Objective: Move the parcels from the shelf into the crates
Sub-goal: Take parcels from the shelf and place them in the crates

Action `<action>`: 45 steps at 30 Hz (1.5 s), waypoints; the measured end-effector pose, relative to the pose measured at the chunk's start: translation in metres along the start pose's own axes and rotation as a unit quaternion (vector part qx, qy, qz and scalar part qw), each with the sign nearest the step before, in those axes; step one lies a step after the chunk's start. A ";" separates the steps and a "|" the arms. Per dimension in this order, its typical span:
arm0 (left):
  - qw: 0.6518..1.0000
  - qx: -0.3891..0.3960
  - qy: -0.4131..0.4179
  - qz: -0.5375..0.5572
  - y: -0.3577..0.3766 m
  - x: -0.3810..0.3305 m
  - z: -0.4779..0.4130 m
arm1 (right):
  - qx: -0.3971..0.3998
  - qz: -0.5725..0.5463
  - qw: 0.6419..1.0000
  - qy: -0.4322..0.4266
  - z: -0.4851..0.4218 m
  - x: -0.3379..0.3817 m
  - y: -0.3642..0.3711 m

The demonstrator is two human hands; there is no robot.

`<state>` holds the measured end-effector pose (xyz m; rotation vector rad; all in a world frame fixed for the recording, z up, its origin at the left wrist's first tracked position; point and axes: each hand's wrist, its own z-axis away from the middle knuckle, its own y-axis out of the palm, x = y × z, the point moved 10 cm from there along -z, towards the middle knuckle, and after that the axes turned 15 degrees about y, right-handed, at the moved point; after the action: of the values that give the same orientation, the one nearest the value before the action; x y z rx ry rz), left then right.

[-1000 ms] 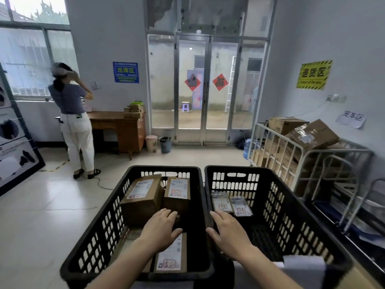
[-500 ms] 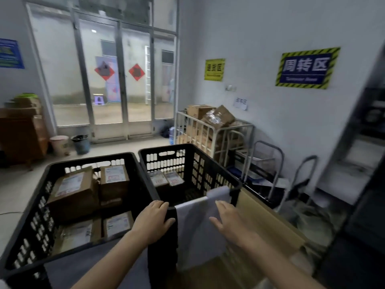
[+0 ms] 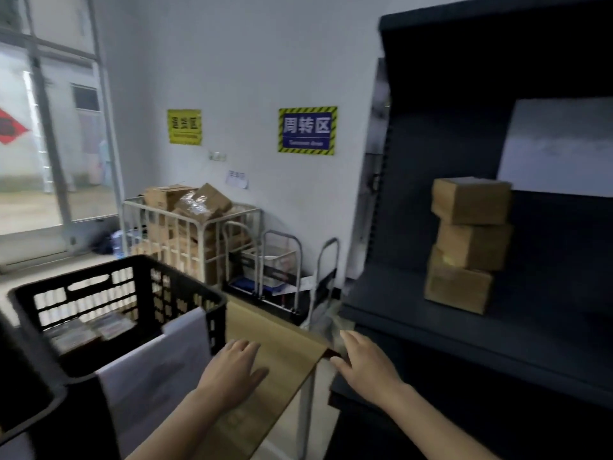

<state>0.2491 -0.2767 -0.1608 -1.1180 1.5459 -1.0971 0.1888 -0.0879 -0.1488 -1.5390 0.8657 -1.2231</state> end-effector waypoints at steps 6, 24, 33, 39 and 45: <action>0.998 0.006 0.067 -0.005 0.015 -0.110 -0.074 | -0.025 -0.021 0.997 0.070 0.011 -0.125 -0.053; 0.994 -0.049 0.091 0.019 -0.013 -0.288 -0.221 | -0.104 -0.066 0.986 0.113 -0.014 -0.326 -0.194; 0.987 -0.122 0.099 0.016 -0.078 -0.303 -0.271 | -0.139 -0.120 0.980 0.080 -0.052 -0.307 -0.255; 0.984 -0.140 0.105 0.019 -0.106 -0.293 -0.306 | -0.152 -0.127 0.977 0.075 -0.084 -0.291 -0.284; 0.983 -0.149 0.102 0.031 -0.120 -0.278 -0.344 | -0.170 -0.146 0.971 0.088 -0.121 -0.277 -0.304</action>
<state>-0.0153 0.0201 0.0680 -1.1729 1.9440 -0.9834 -0.0062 0.2276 0.0662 -1.9058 1.0303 -1.4977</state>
